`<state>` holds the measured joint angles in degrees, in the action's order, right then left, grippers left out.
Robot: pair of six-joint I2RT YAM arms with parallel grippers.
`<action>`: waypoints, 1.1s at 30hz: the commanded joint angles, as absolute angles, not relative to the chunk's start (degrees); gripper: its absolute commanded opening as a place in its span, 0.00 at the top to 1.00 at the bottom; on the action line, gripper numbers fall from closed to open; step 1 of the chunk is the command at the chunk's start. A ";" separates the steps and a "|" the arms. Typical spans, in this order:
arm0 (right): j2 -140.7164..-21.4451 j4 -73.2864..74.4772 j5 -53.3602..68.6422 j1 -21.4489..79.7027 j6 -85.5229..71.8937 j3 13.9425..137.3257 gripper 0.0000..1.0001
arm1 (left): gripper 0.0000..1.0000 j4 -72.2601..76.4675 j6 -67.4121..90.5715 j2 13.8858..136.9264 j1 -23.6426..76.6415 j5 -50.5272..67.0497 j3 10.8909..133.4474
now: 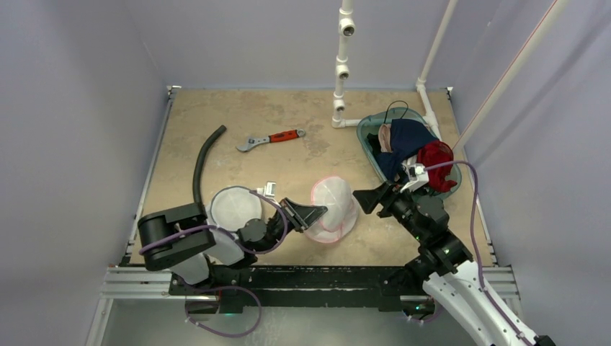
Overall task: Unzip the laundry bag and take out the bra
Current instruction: Close the laundry bag at the center of the board.
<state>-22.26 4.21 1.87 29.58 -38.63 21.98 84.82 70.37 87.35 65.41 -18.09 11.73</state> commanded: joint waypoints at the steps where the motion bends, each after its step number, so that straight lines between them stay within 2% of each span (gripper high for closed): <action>1: -21.16 6.01 0.17 29.62 -39.79 25.29 0.20 | 1.00 99.11 74.51 93.08 66.84 -16.51 13.46; 10: -20.72 6.86 0.35 29.62 -41.51 23.82 0.20 | 1.00 101.88 75.96 100.36 67.28 -16.43 13.91; 12: -20.47 6.78 0.30 29.62 -41.55 23.72 0.20 | 0.89 101.82 75.21 100.85 67.32 -16.88 13.09; 14: -20.60 6.92 0.34 29.62 -41.41 23.80 0.20 | 0.71 99.96 74.78 100.46 67.31 -17.63 12.12; 16: -21.01 6.98 0.20 29.62 -41.40 23.90 0.20 | 0.58 95.36 74.32 98.71 67.27 -17.96 11.71; 19: -21.21 7.09 0.22 29.62 -41.31 23.99 0.20 | 0.39 85.33 72.32 93.29 67.38 -17.80 12.05; 22: -21.25 7.12 0.21 29.62 -41.16 24.16 0.20 | 0.29 71.08 68.93 84.71 67.39 -18.34 13.53; 27: -22.45 6.88 0.31 29.62 -40.24 24.41 0.20 | 0.23 38.89 62.08 68.58 67.93 -21.61 19.82; 33: -24.43 5.84 -0.13 29.62 -38.01 25.78 0.20 | 0.23 16.63 55.73 57.02 68.23 -22.85 24.75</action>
